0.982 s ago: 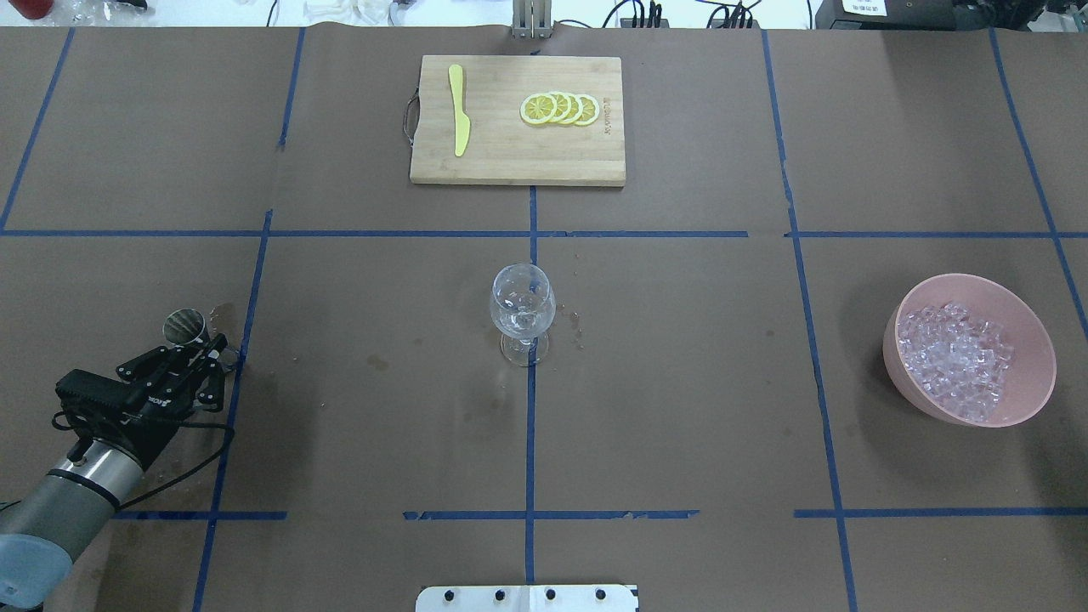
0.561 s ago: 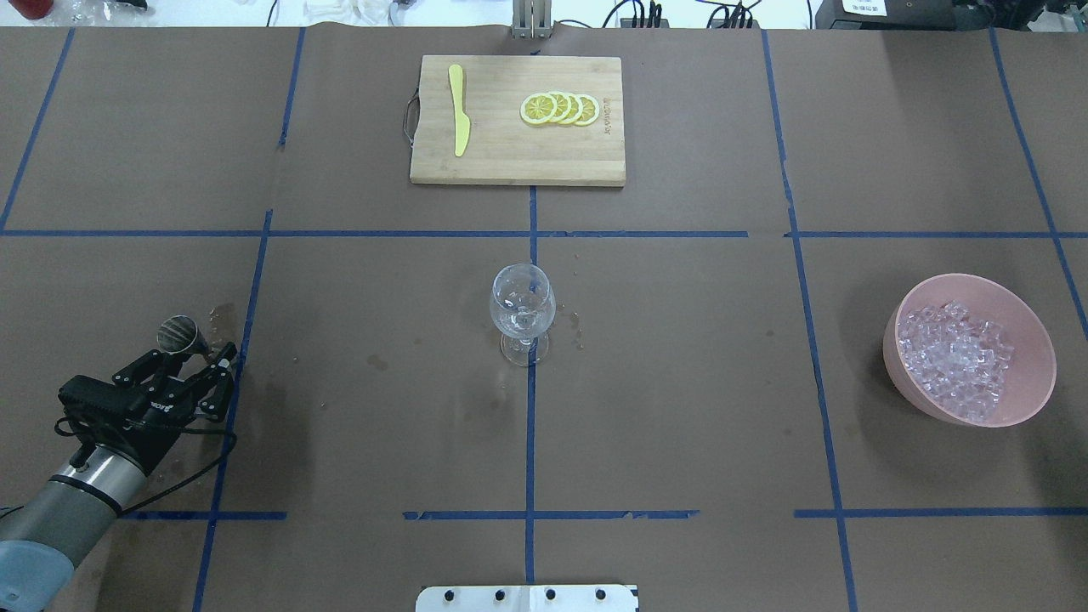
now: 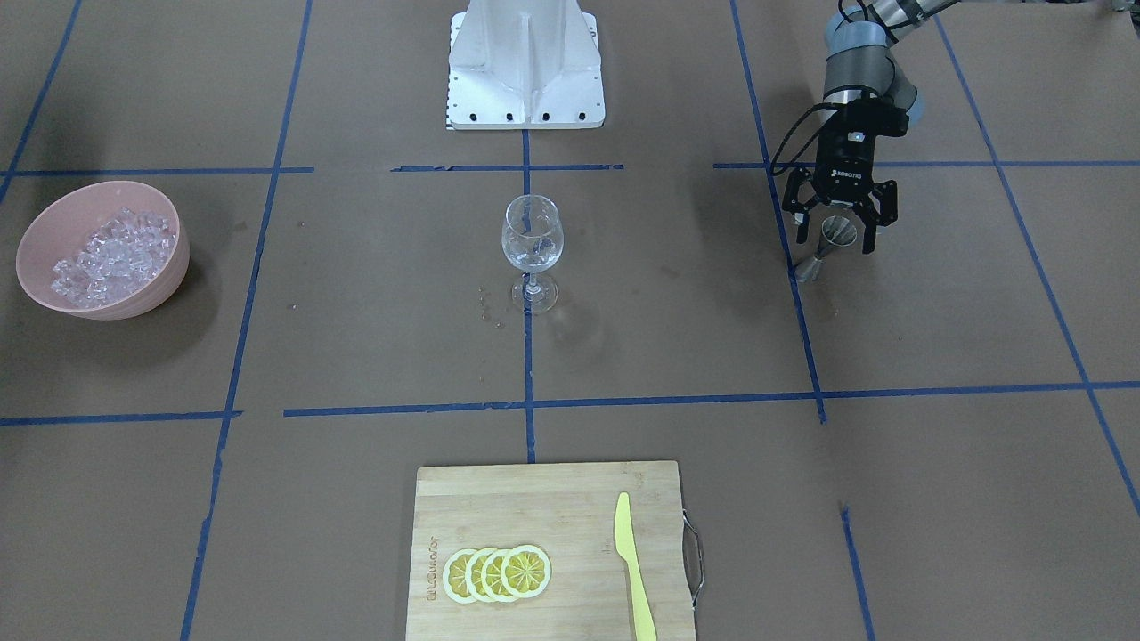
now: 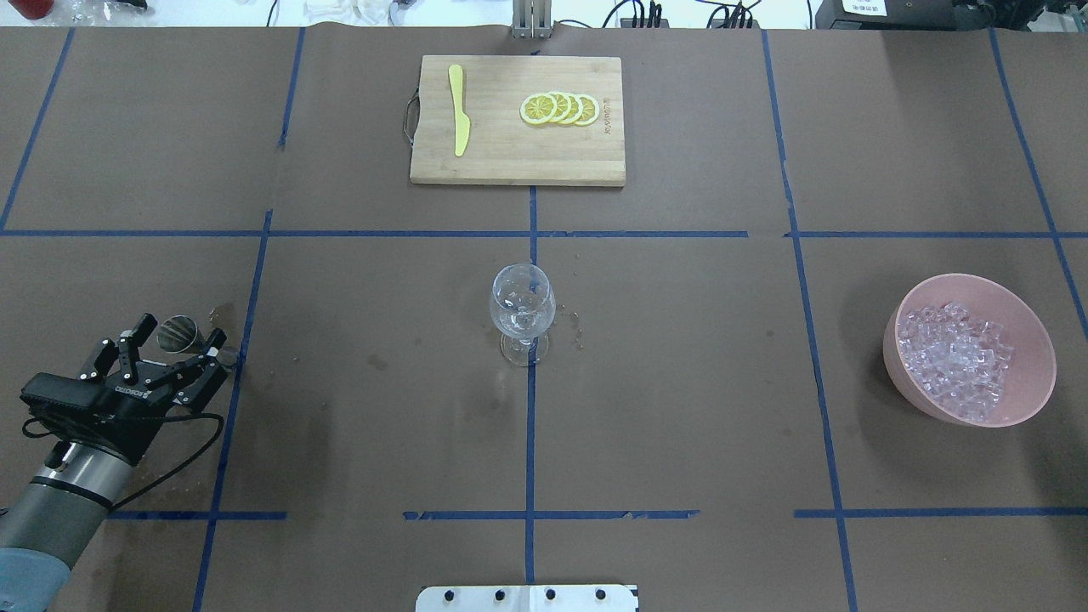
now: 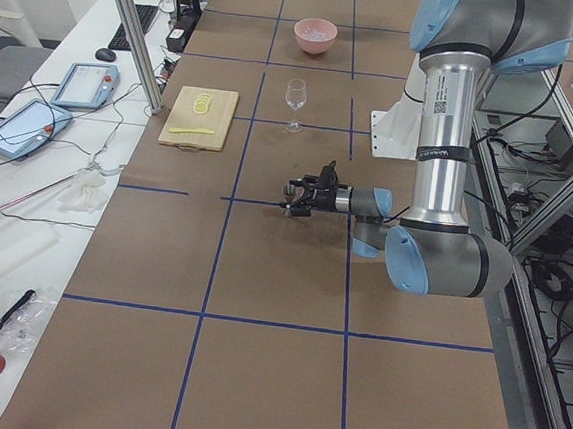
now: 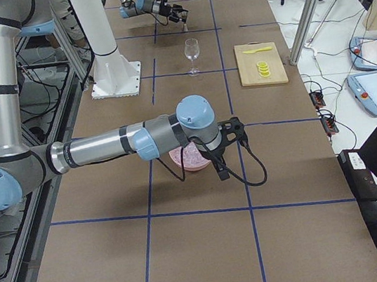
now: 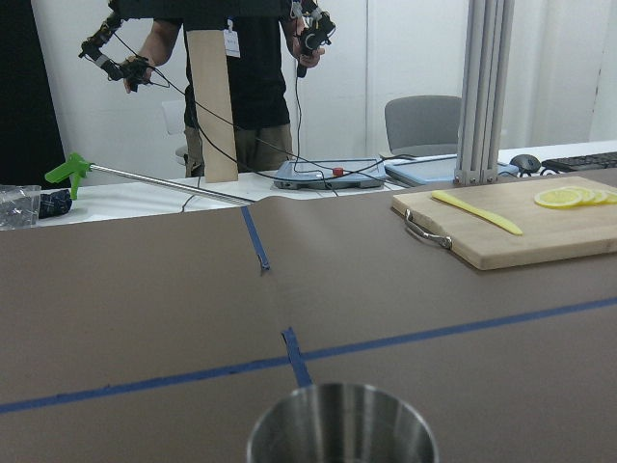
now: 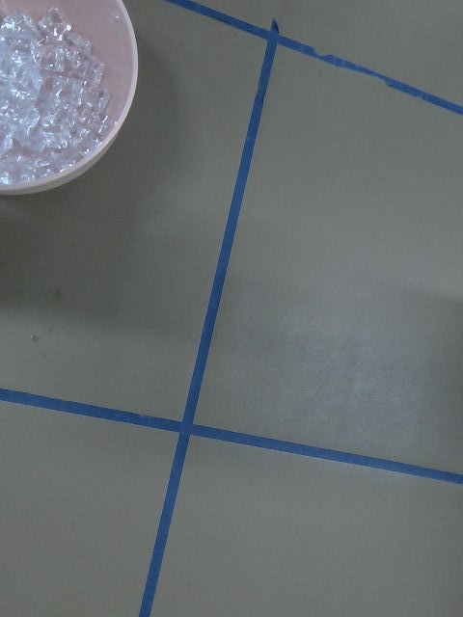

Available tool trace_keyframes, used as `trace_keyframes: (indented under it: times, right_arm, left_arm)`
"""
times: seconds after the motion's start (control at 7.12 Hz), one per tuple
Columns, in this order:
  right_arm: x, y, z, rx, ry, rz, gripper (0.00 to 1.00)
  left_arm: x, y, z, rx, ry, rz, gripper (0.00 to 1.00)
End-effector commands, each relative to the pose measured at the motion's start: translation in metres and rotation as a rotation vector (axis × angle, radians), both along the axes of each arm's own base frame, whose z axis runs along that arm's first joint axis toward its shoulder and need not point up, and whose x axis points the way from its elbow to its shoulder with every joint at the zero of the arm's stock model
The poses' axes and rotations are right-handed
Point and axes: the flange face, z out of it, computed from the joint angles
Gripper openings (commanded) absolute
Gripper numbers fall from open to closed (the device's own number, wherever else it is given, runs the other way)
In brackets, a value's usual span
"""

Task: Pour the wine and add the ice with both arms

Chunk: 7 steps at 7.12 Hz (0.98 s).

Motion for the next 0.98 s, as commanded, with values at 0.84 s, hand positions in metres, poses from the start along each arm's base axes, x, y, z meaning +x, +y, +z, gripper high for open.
trace_keyframes:
  times: [0.84]
  right_arm:
    - [0.000,-0.001,0.003,-0.006,0.000,0.000,1.00]
  left_arm:
    - [-0.098,-0.101,-0.050,0.185,-0.142,0.136,0.99]
